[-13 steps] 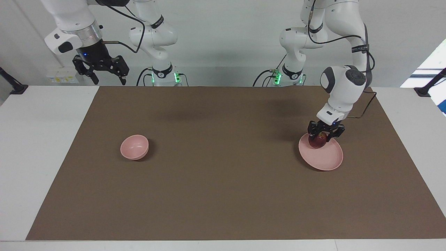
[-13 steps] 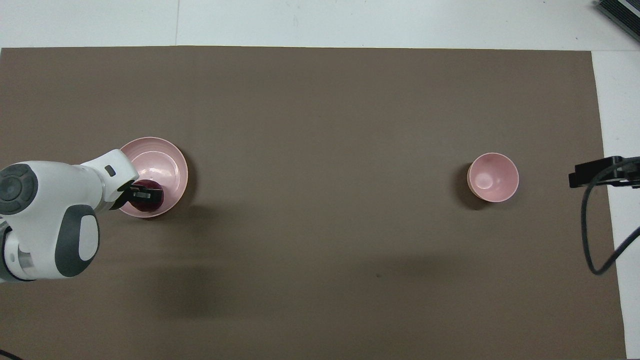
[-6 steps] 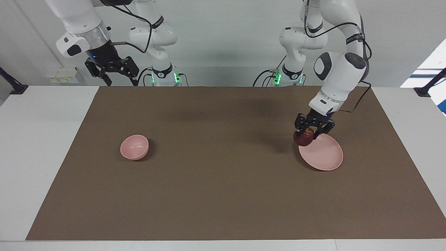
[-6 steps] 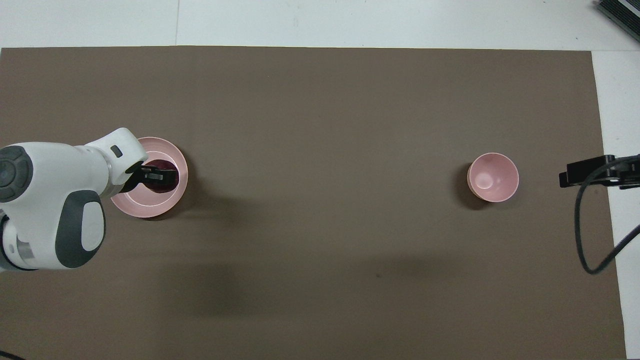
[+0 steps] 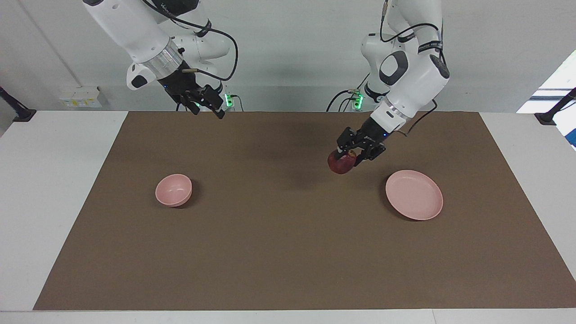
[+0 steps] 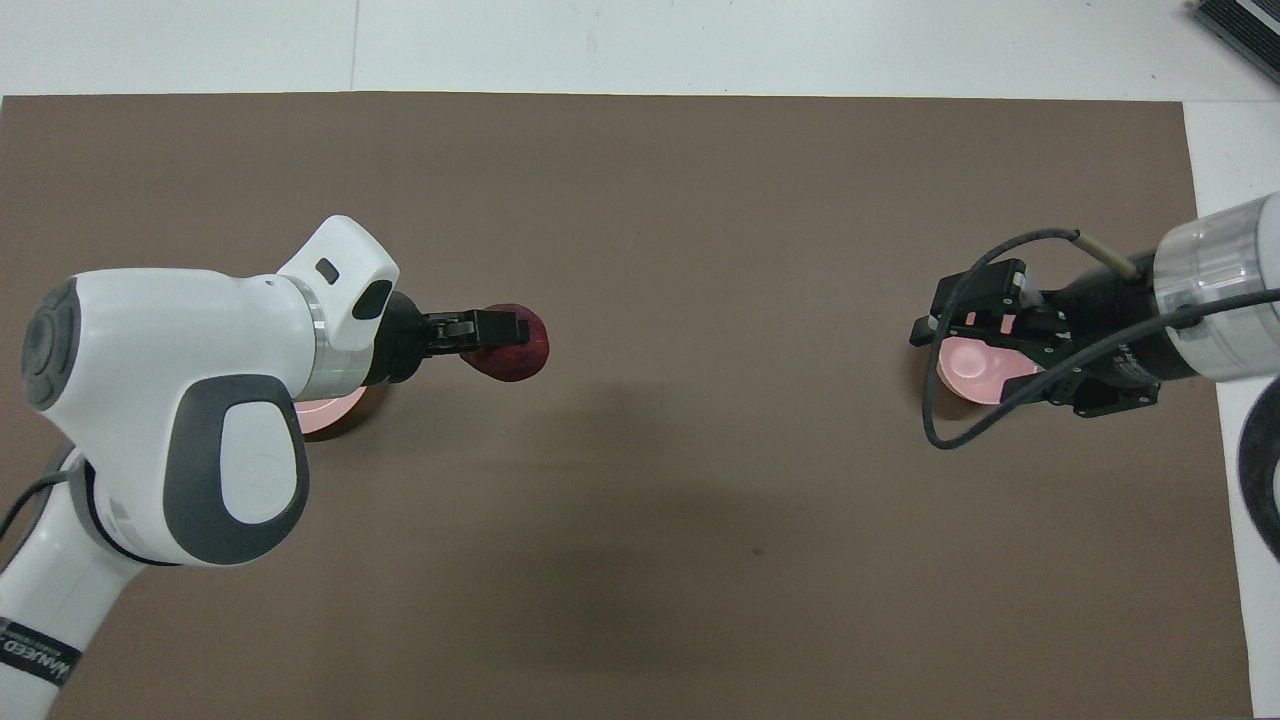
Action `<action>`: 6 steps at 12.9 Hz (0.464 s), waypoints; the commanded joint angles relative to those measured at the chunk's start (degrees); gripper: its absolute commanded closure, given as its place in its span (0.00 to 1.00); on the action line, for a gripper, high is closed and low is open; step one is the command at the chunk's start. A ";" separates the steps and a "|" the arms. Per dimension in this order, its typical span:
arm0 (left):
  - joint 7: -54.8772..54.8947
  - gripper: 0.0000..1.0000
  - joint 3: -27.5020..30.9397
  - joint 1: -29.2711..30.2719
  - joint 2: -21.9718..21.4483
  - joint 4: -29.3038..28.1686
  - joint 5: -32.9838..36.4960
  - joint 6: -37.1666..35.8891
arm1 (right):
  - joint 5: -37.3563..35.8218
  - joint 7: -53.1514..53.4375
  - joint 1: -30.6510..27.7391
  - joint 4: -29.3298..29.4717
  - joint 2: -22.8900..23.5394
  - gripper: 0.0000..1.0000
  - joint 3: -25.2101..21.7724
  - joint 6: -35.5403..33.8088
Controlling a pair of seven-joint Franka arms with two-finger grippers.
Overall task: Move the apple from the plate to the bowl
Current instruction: 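Lift the apple with the left gripper while the right gripper approaches it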
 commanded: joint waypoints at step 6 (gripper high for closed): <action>-1.28 1.00 -3.18 -12.70 0.56 0.77 -21.87 24.77 | 21.81 22.85 -1.62 -0.82 5.73 0.00 0.11 7.86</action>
